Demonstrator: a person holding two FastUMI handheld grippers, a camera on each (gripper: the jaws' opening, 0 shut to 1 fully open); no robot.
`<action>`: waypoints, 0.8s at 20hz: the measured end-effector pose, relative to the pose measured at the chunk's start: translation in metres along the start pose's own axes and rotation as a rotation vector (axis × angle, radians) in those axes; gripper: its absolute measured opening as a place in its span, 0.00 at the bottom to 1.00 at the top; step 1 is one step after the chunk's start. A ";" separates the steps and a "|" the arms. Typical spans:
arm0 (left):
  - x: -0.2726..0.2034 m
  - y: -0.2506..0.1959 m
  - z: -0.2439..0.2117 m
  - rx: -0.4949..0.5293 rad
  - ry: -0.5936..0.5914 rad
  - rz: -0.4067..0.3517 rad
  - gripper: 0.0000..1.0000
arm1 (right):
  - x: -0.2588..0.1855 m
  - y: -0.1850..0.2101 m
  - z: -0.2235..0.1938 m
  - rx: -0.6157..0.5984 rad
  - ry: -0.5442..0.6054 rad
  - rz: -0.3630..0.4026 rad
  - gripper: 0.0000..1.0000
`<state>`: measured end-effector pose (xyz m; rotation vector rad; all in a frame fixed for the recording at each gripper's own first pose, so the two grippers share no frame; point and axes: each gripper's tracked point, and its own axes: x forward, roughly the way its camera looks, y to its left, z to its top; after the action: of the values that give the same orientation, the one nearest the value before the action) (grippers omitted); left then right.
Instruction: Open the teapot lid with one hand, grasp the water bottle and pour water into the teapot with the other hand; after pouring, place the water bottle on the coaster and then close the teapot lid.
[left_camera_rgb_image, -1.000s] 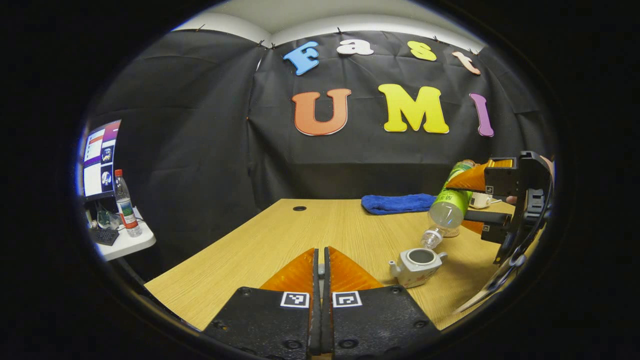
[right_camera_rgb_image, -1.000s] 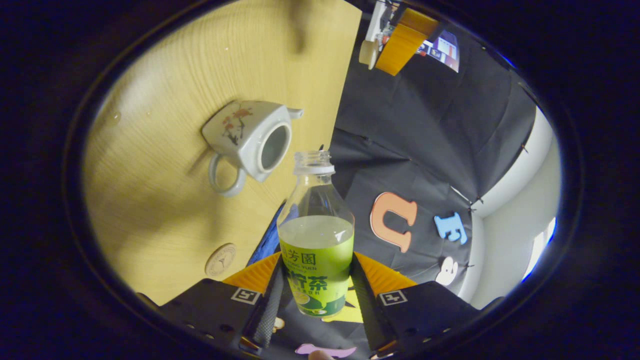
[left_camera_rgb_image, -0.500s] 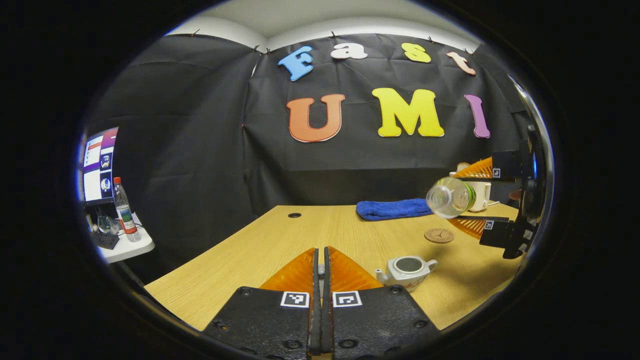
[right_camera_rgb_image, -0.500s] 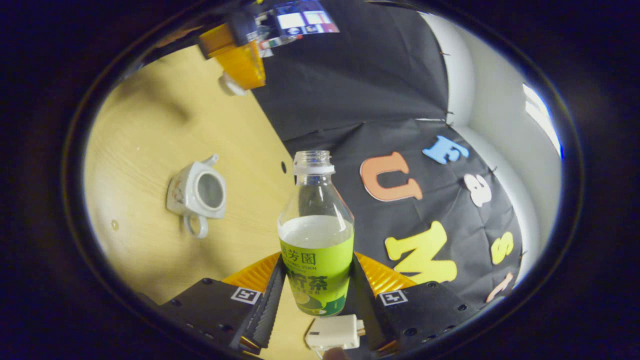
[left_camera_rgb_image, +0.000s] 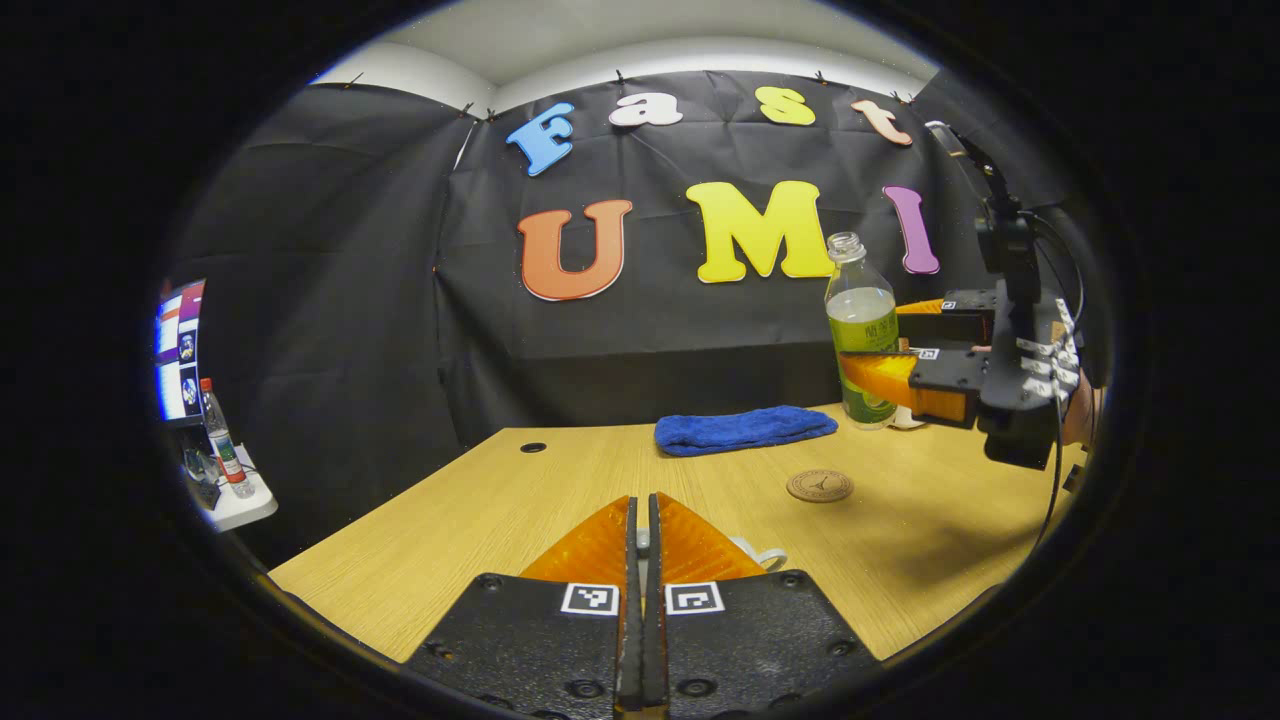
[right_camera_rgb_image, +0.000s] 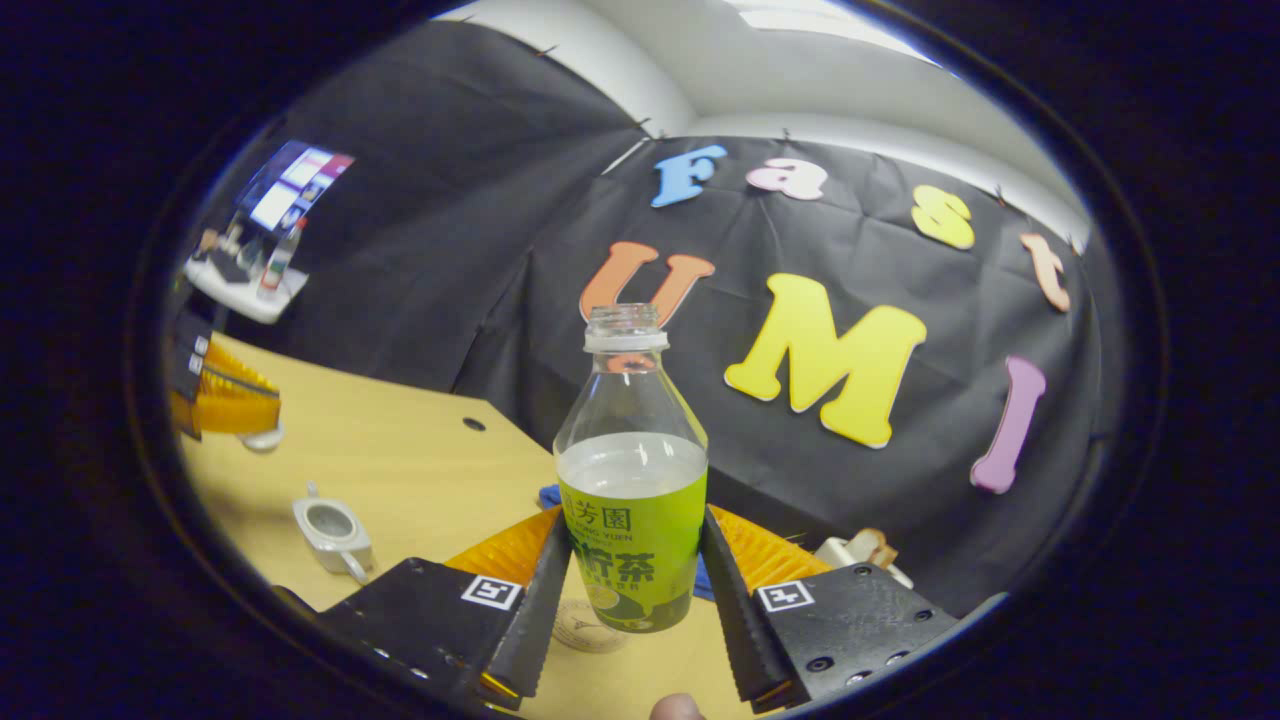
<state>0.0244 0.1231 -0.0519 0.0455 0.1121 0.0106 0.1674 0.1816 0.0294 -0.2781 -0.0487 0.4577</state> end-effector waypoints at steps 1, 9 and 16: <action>0.000 -0.001 0.002 -0.005 -0.001 0.003 0.03 | 0.008 -0.008 -0.005 0.071 0.005 -0.002 0.71; -0.002 -0.003 0.012 -0.011 -0.027 0.009 0.03 | 0.072 -0.013 -0.077 0.281 0.099 0.031 0.71; -0.003 0.003 0.007 0.004 -0.024 0.014 0.03 | 0.088 -0.001 -0.115 0.304 0.195 0.033 0.71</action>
<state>0.0223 0.1256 -0.0447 0.0499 0.0876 0.0236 0.2593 0.1908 -0.0824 -0.0232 0.2147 0.4619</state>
